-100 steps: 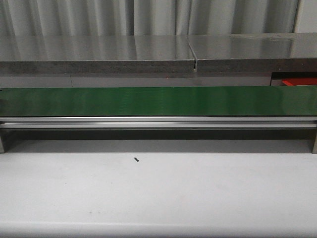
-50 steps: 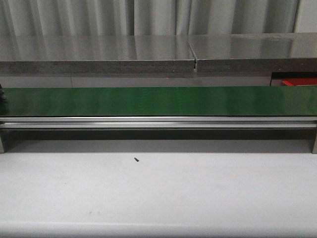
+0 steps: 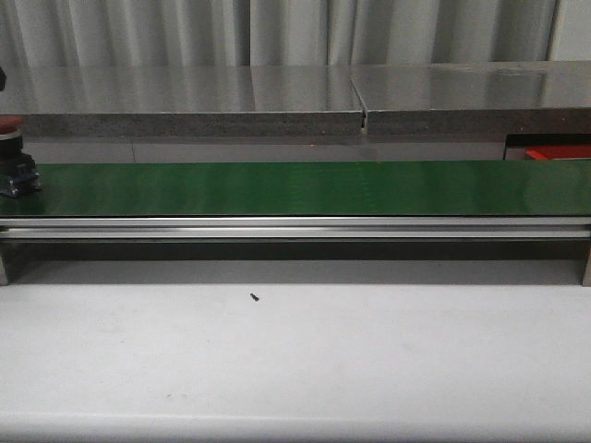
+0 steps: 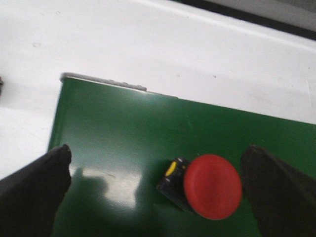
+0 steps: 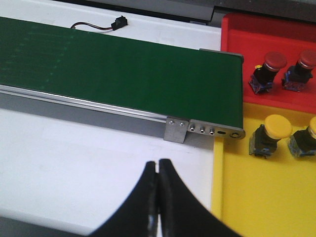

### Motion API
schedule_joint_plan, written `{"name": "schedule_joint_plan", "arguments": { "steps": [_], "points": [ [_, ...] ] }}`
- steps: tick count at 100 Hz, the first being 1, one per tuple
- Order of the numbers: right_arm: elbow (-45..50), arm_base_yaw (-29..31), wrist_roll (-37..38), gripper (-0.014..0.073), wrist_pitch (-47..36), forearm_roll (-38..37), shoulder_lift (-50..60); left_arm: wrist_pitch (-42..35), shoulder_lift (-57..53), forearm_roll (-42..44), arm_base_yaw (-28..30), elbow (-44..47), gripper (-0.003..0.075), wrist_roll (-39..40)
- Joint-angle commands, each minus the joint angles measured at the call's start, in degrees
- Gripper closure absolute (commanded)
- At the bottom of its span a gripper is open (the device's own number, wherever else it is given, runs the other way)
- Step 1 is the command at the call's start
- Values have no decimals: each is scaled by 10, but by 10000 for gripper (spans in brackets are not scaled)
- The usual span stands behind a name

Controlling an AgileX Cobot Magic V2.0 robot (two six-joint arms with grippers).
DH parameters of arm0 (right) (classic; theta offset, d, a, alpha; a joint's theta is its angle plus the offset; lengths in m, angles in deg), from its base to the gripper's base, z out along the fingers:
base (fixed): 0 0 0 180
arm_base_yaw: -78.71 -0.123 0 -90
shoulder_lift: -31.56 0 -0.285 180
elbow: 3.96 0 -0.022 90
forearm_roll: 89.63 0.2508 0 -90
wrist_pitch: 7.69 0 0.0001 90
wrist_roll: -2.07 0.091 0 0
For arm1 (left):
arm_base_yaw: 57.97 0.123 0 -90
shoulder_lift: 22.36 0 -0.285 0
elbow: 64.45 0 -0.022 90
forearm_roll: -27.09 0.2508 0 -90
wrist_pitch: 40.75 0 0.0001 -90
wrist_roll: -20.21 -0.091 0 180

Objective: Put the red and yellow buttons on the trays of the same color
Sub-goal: 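Lower the red button onto the belt start and open the left gripper, then move the left gripper to a yellow push button and grasp it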

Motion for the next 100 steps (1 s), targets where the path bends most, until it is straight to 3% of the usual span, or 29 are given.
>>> {"name": "schedule_joint_plan", "arguments": {
  "steps": [1, 40, 100],
  "points": [
    [-15, -1, -3, 660, -32, 7, 1, -24, -32, -6, 27, -30, 73, -2],
    [-15, -1, -3, 660, -32, 7, 1, -47, 41, 47, 156, -57, 78, -7],
    [-15, -1, -3, 660, -32, 7, 1, -58, 179, 91, 182, -164, 78, -6]
  ]
}}
